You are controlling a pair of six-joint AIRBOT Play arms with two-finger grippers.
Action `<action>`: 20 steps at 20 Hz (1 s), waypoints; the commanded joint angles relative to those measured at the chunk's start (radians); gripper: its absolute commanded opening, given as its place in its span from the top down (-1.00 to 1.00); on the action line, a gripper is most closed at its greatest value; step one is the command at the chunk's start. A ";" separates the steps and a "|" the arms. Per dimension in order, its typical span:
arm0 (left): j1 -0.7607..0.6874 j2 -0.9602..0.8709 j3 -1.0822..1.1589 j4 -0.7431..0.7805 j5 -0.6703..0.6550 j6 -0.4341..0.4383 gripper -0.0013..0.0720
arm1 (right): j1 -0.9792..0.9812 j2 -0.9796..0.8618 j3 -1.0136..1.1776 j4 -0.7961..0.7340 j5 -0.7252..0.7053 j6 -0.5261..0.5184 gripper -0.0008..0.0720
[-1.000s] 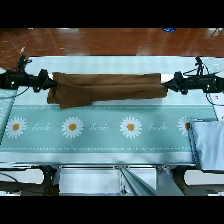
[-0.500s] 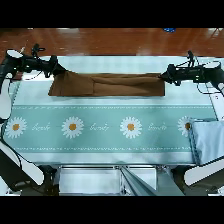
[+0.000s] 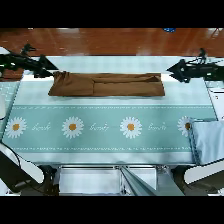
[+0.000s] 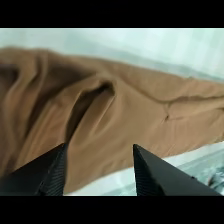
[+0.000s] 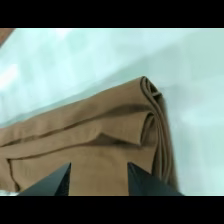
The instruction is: Fold the shirts.
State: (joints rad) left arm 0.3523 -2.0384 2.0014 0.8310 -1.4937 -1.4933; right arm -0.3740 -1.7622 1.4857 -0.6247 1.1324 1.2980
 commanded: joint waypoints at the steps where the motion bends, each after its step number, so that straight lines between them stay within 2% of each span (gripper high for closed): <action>1: 0.090 0.148 0.014 0.178 -0.097 0.019 -0.41 | -0.113 0.112 0.002 -0.131 0.125 0.030 -0.17; 4: 0.092 0.383 -0.204 0.232 0.065 0.130 -0.41 | -0.119 0.181 -0.094 -0.317 0.082 0.106 -0.17; 8: 0.008 0.765 -0.782 0.231 0.475 0.163 -0.41 | -0.068 0.180 -0.265 -0.250 -0.089 0.123 -0.17; 10: -0.047 0.916 -1.009 0.231 0.596 0.162 -0.42 | -0.029 0.153 -0.267 -0.236 -0.127 0.121 -0.17; 13: -0.111 1.011 -1.167 0.231 0.615 0.162 -0.41 | 0.011 0.089 -0.219 -0.206 -0.124 0.104 -0.17; 20: -0.161 1.007 -1.185 0.190 0.623 0.162 -0.41 | 0.088 -0.081 -0.069 -0.142 -0.084 0.109 -0.17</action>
State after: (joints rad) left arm 0.2054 -1.0435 0.8394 1.0359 -0.8879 -1.3334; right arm -0.3153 -1.7836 1.3716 -0.8017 1.0344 1.4040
